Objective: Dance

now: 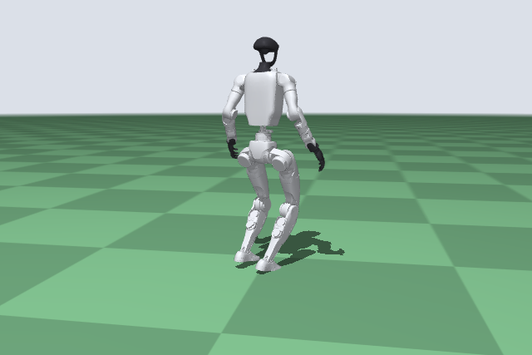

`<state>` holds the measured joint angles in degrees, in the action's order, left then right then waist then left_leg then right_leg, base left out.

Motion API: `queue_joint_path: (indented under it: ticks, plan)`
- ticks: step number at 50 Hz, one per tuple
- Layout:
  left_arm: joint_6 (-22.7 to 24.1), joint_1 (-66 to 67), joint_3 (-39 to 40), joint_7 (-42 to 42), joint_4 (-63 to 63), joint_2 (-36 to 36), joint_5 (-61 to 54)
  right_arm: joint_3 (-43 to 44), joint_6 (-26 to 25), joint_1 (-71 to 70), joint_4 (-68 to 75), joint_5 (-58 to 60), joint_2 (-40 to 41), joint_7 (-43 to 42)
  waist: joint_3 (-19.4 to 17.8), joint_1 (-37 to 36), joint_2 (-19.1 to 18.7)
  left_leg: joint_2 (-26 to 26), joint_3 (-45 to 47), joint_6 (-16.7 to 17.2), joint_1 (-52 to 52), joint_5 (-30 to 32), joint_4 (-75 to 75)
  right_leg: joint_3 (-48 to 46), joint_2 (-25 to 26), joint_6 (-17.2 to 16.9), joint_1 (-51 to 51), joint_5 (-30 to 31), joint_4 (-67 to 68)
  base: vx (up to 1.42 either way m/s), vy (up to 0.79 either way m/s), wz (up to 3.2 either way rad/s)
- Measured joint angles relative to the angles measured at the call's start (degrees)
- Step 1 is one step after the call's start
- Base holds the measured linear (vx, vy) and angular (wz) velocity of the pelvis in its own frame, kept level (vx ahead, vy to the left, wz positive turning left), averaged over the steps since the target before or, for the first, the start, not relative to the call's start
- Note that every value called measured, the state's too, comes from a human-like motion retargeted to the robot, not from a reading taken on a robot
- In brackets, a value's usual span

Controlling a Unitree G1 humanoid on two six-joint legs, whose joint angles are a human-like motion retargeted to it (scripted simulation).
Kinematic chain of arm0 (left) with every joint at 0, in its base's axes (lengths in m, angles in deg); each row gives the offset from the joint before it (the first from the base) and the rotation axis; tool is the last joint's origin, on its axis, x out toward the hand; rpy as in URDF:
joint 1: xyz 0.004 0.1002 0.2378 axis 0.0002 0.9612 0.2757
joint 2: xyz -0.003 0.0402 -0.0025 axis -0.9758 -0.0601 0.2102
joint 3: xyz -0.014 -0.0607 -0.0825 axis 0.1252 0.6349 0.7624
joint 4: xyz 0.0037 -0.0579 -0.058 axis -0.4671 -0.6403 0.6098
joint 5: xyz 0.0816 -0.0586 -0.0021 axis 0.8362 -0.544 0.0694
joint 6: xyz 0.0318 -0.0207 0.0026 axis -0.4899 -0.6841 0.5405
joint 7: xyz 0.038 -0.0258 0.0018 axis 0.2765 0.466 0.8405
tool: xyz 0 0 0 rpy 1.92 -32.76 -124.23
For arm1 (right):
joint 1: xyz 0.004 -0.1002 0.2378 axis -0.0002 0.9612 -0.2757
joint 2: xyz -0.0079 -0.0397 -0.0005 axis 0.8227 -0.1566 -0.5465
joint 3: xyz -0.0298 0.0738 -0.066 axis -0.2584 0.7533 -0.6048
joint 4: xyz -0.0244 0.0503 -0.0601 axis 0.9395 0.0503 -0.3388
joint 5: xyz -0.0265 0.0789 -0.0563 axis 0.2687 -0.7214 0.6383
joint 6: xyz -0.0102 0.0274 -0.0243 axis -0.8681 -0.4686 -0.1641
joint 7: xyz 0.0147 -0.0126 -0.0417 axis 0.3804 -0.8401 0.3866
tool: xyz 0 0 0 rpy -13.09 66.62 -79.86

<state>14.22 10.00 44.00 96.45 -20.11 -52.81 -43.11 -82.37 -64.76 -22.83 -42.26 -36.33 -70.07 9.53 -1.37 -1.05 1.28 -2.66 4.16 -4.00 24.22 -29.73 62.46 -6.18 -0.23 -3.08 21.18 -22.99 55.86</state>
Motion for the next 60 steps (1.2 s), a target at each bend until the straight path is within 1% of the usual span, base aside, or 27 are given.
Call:
queue_joint_path:
  ticks: [3,5,7,10,16,23,25,30,35,40,45,47,50,52,56,60]
  plan:
    - [-1.0,-2.2,2.0,4.3,-10.8,1.3,4.2,-0.7,-1.2,-3.0,7.0,3.3,1.8,-0.2,-1.3,-0.6,-0.3,-0.2,-1.0,-3.3,-1.0,-11.2,3.1,-0.6,0.6,3.7,-1.4,-12.9,2.4,-0.02,0.01,-0.68]
    - [-1.6,-5.1,3.3,6.8,-18.5,2.5,7.0,-1.3,-1.4,-5.6,11.7,4.4,3.6,-0.2,-2.6,-0.6,-0.4,-0.1,-0.7,-4.4,-2.6,-15.4,3.0,-1.0,0.7,4.7,-2.6,-17.0,2.5,0.0,0.01,-0.47]
    - [-1.7,-8.3,4.1,7.5,-24.6,3.6,9.0,-1.8,-1.2,-8.1,14.9,4.5,5.3,0.1,-4.0,-0.4,-0.4,0.0,-0.4,-4.6,-4.7,-16.4,0.9,-0.8,1.0,4.5,-4.4,-17.3,0.6,0.01,0.02,-0.41]
    - [-2.0,-9.9,3.1,7.1,-28.4,4.7,11.7,-2.2,-0.8,-9.1,16.1,4.3,7.0,0.7,-4.3,-0.3,-0.6,0.1,-0.2,-4.3,-6.7,-15.7,-3.0,-0.7,1.4,3.6,-6.1,-15.6,-3.3,0.02,0.02,-0.43]
    - [-1.7,-9.8,-1.9,5.0,-27.3,4.2,17.8,-3.0,0.1,-8.9,13.6,4.3,7.2,1.2,-2.6,-0.2,-0.8,0.2,0.9,-3.6,-8.5,-13.9,-10.1,-0.1,1.6,1.4,-6.8,-12.4,-9.4,0.03,0.02,-0.42]
    - [-1.3,-10.3,-5.6,2.9,-25.3,2.4,23.1,-4.1,0.8,-9.4,11.6,4.8,6.1,1.1,-1.5,0.4,-0.7,0.2,2.5,-3.5,-9.3,-13.8,-13.8,0.9,1.5,0.3,-6.3,-11.9,-11.5,0.01,0.0,-0.36]
    - [-1.2,-10.1,-6.2,2.5,-25.1,2.1,24.2,-4.5,0.9,-9.2,11.6,5.0,6.0,1.0,-1.7,0.7,-0.7,0.6,3.2,-3.3,-9.4,-14.2,-12.8,1.0,1.4,0.1,-5.9,-12.4,-10.2,0.01,0.0,-0.33]
    - [-1.5,-11.4,-7.0,1.2,-25.2,1.0,26.4,-4.3,0.8,-10.7,11.9,4.7,5.8,1.6,-1.3,1.1,-0.5,0.6,4.2,-3.6,-10.4,-14.1,-15.2,1.7,1.7,-0.3,-6.3,-11.9,-12.4,0.02,0.0,-0.32]
    - [-1.6,-10.9,-8.1,0.1,-25.3,0.9,27.8,-4.1,0.6,-11.1,12.2,3.9,5.9,2.0,-1.9,1.8,-0.4,1.5,5.6,-3.3,-10.7,-14.5,-13.9,2.4,1.9,-0.7,-6.0,-12.3,-10.9,0.0,0.0,-0.34]
    - [-2.0,-11.4,-8.8,-1.4,-25.7,0.6,29.1,-3.1,0.2,-12.7,12.6,2.6,5.6,2.7,-1.9,2.1,-0.4,1.5,6.7,-3.8,-11.3,-14.4,-16.0,3.3,2.4,-1.4,-6.0,-11.5,-12.9,0.01,0.01,-0.35]
    - [-2.5,-10.8,-9.8,-2.7,-26.4,1.0,30.5,-2.5,-0.1,-13.0,13.1,1.9,5.3,3.2,-2.8,2.8,-0.1,2.2,8.2,-3.7,-11.0,-14.8,-14.4,4.2,2.5,-1.9,-4.8,-11.9,-10.7,-0.02,0.01,-0.36]
    - [-2.7,-11.4,-9.9,-3.5,-26.9,1.0,31.2,-1.9,-0.3,-13.6,13.4,1.5,4.9,3.6,-2.5,2.8,0.0,1.9,8.6,-4.1,-10.5,-14.8,-15.3,4.7,2.6,-2.2,-4.0,-11.7,-11.3,-0.02,0.02,-0.37]
    - [-3.1,-10.9,-10.3,-4.1,-27.2,1.4,32.2,-1.8,-0.3,-13.1,13.4,1.4,4.4,3.7,-3.4,3.3,0.3,2.5,9.6,-4.0,-9.5,-15.6,-12.7,5.4,2.8,-2.5,-2.3,-12.6,-8.2,-0.06,0.01,-0.39]
    - [-3.4,-11.9,-10.5,-4.8,-27.5,1.3,33.0,-1.1,-0.6,-13.4,13.3,1.2,3.6,4.1,-3.1,3.3,0.5,2.0,10.0,-4.6,-8.0,-15.6,-12.5,5.9,2.6,-2.8,-0.4,-12.8,-7.4,-0.04,0.03,-0.37]
    - [-3.7,-14.7,-10.5,-5.5,-27.0,0.1,34.4,-1.0,-0.9,-9.6,14.1,1.2,2.0,4.1,-4.8,4.1,0.7,2.5,10.7,-5.3,-4.4,-17.3,-5.2,6.8,2.3,-2.7,3.9,-15.6,0.2,-0.08,0.01,-0.45]
    - [-4.3,-17.2,-11.2,-6.4,-27.8,0.3,35.5,-0.7,-1.1,-7.8,13.5,1.4,1.7,4.6,-7.0,4.6,1.1,2.2,10.0,-7.1,2.8,-20.1,6.7,7.3,1.5,-1.5,10.6,-21.1,12.0,-0.07,0.01,-0.4]
